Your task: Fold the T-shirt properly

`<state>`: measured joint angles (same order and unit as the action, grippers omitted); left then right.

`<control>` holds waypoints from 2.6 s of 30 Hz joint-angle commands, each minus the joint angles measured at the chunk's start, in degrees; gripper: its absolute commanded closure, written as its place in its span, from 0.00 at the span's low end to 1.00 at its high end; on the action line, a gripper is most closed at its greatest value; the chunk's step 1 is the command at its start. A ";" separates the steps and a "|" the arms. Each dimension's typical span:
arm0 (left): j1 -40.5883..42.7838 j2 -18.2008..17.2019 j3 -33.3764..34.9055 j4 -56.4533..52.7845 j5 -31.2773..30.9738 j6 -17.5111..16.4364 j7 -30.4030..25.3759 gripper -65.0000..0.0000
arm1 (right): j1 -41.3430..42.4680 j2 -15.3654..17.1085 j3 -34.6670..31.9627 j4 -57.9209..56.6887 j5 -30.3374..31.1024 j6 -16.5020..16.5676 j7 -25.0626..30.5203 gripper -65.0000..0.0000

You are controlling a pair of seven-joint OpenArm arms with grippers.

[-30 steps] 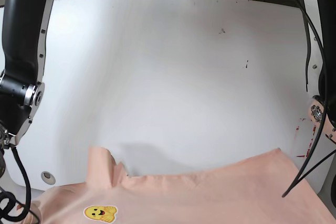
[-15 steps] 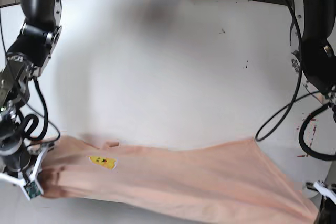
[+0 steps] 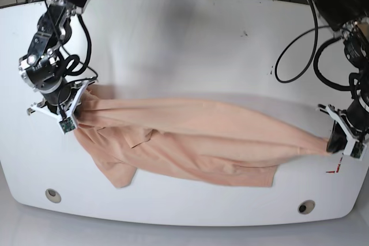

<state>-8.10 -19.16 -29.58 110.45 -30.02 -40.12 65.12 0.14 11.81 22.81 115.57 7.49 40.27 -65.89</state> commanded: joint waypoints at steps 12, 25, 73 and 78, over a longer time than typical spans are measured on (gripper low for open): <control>19.13 -1.28 -6.42 -0.52 7.47 0.12 -8.55 1.00 | -15.92 -7.02 -0.08 1.13 0.91 -0.27 5.80 1.00; 18.16 -1.28 -5.36 -13.27 19.87 0.12 -12.42 1.00 | -21.37 -8.87 0.09 0.96 0.91 -0.27 5.89 1.00; -8.03 -3.04 15.65 -41.22 26.20 0.12 -18.75 1.00 | -19.00 -11.07 5.46 0.08 0.91 -0.27 9.14 0.54; -7.95 -3.22 15.39 -41.49 26.20 0.12 -18.84 1.00 | -17.86 -12.30 6.86 0.08 1.00 -0.27 9.05 0.31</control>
<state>-14.68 -21.37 -13.82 68.23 -3.40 -39.97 47.68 -18.15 -0.36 29.28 114.43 7.86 40.10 -57.45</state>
